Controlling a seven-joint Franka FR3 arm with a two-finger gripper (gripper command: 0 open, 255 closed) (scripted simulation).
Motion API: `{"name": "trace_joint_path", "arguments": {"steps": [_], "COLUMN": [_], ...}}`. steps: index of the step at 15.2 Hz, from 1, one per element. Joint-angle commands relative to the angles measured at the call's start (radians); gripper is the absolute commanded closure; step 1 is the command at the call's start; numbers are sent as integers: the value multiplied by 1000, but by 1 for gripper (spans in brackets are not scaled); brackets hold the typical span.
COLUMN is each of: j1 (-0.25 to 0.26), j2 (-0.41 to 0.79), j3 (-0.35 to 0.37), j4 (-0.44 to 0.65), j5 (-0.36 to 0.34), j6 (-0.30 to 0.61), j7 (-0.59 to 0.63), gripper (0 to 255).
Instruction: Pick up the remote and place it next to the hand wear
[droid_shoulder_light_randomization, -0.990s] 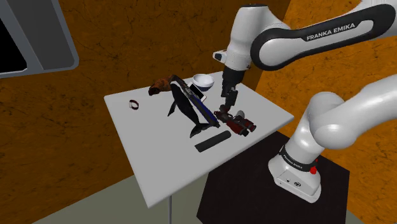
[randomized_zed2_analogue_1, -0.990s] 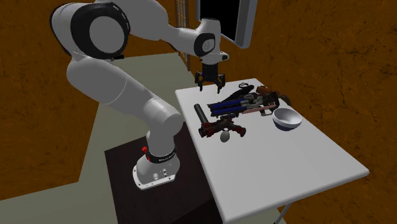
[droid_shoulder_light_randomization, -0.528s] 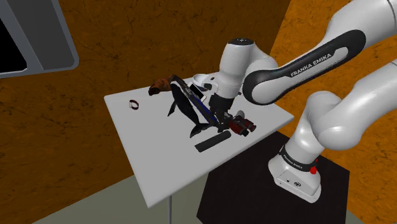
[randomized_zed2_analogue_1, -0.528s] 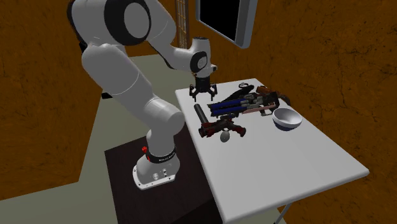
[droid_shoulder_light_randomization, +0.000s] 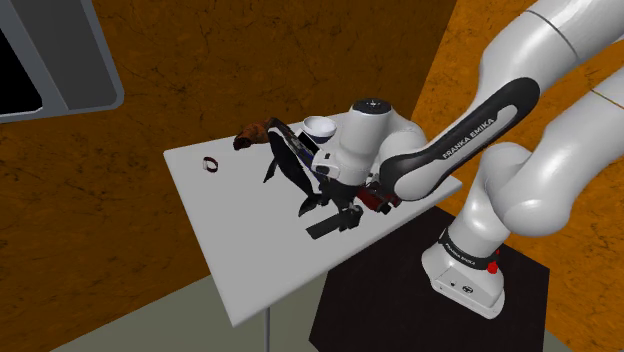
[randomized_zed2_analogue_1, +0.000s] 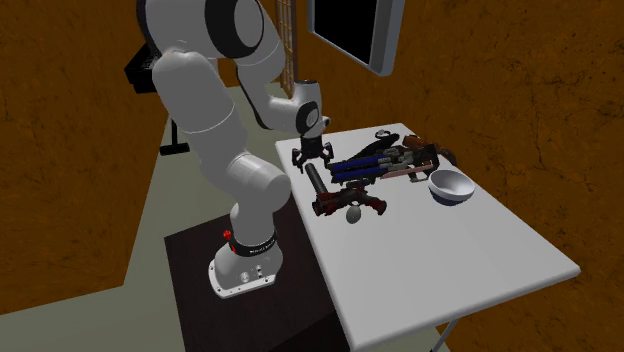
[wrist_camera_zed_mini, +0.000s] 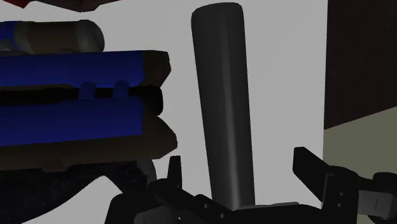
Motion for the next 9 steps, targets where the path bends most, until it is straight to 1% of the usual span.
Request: {"name": "trace_joint_path", "arguments": {"steps": [1, 3, 9], "j1": [-9, -23, -23], "j2": [38, 89, 89], "j3": [4, 12, 12], "j4": [-5, -6, -6], "j5": [-12, -34, -34], "j6": [44, 96, 96], "j7": [6, 21, 21], "gripper": [0, 0, 0]}}
